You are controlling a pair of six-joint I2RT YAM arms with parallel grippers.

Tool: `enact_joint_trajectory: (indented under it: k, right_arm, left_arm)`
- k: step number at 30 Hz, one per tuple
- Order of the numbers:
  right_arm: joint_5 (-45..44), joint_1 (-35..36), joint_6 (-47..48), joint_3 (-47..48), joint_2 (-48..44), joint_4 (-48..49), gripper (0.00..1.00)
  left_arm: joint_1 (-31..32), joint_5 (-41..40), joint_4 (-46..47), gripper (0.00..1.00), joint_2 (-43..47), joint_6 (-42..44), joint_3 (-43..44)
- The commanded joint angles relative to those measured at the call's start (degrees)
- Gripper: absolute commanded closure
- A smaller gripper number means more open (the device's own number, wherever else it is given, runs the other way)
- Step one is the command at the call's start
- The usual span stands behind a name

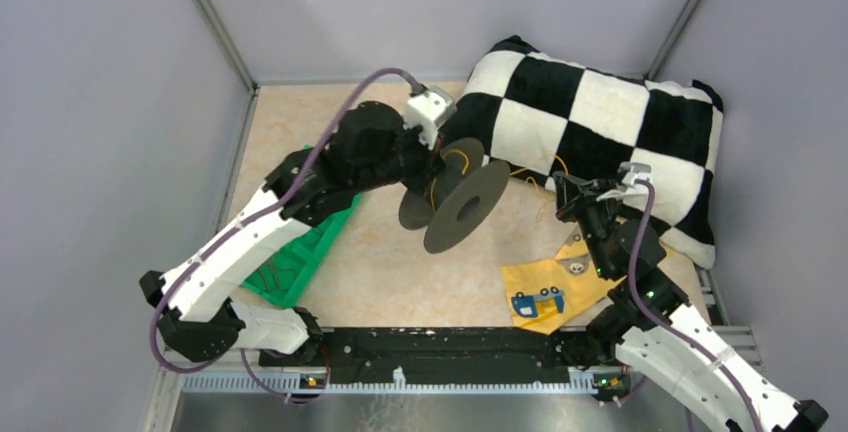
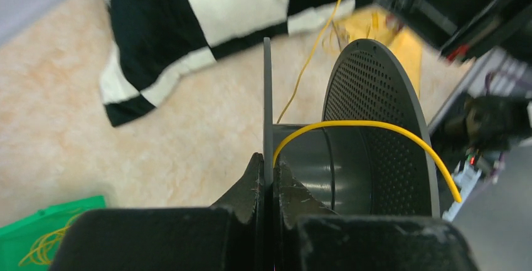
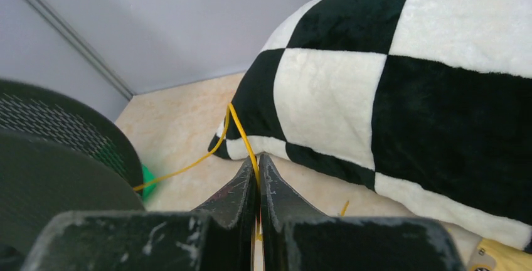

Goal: Wrap the cables

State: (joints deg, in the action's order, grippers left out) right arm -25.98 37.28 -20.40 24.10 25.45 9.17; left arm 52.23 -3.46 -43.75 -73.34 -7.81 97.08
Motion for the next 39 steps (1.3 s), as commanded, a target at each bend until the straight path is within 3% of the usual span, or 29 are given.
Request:
enact_joint_trajectory:
  k: [1, 7, 14, 25, 29, 34, 39]
  right_arm:
    - [2.53, -0.43, 2.31, 10.27, -0.23, -17.29, 1.00]
    - [2.11, -0.38, 0.88, 18.96, -1.23, -28.78, 1.00]
    - [6.75, -0.38, 0.69, 23.02, -2.34, -31.45, 1.00]
    - [23.03, -0.42, 0.42, 34.34, 8.52, -37.28, 1.00]
    - [30.23, -0.45, -1.24, 36.75, 13.42, -40.33, 1.00]
    - [38.31, -0.38, -5.85, 33.58, 16.57, -35.60, 1.00]
    - [43.41, -0.39, -8.51, 33.21, 19.14, -33.58, 1.00]
  left_arm:
    - [0.16, 9.51, 6.45, 1.00, 0.56, 5.15, -4.35]
    - [0.23, 12.91, 9.44, 1.00, 4.57, 10.99, -13.79]
    - [0.56, 16.67, 7.84, 1.00, 5.27, 13.61, -17.07]
    - [4.92, 9.08, 8.17, 1.00, 1.72, 14.41, -18.63]
    - [6.50, 4.18, 9.53, 1.00, 0.99, 14.31, -18.88]
    - [7.75, -4.36, 10.32, 1.00, -2.63, 12.25, -15.08]
    - [10.96, -23.13, 11.14, 1.00, -6.67, 12.25, -12.97]
